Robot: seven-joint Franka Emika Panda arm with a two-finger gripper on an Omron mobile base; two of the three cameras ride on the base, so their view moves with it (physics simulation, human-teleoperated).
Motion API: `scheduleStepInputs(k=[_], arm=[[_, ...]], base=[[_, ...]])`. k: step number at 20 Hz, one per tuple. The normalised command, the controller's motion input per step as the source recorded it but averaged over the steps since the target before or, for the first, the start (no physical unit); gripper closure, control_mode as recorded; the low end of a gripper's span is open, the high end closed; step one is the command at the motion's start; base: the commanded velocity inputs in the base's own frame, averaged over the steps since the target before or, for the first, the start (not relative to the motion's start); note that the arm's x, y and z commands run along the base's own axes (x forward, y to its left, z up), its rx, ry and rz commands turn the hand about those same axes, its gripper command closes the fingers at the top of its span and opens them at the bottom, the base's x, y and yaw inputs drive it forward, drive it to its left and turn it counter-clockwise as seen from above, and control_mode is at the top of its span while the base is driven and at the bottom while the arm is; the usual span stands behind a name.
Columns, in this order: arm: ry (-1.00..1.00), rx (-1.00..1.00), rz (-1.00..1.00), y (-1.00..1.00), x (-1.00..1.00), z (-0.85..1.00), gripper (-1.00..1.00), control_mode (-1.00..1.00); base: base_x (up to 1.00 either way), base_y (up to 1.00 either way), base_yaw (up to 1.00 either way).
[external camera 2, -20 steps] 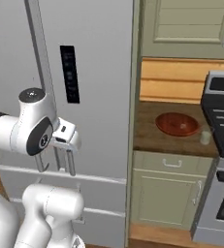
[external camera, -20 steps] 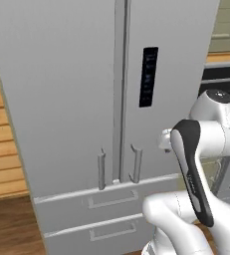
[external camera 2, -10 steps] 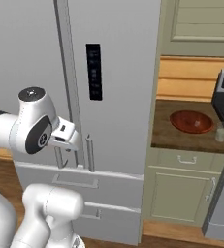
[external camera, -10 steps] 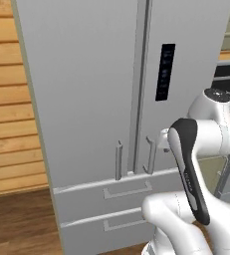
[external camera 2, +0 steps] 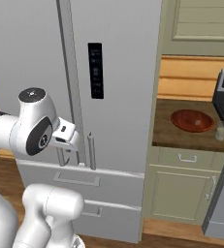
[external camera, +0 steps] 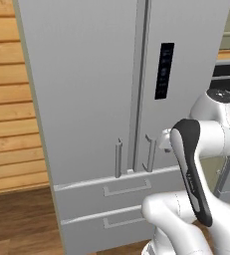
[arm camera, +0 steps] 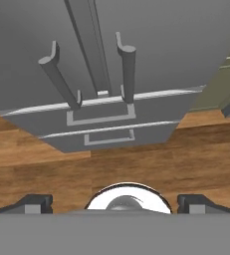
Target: Grab a lemon wedge from the fridge and one ice cube from the ice bowl, and put them in the glass of lemonade.
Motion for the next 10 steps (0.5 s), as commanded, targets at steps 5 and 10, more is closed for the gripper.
scheduleStepInputs(k=[5,10], arm=[[0.0,0.0,0.0,0.0,0.0,0.0,-1.0,1.0],[0.0,0.0,0.0,0.0,0.0,0.0,-1.0,-1.0]], base=[[-0.06,0.0,0.0],[0.0,0.0,0.0]])
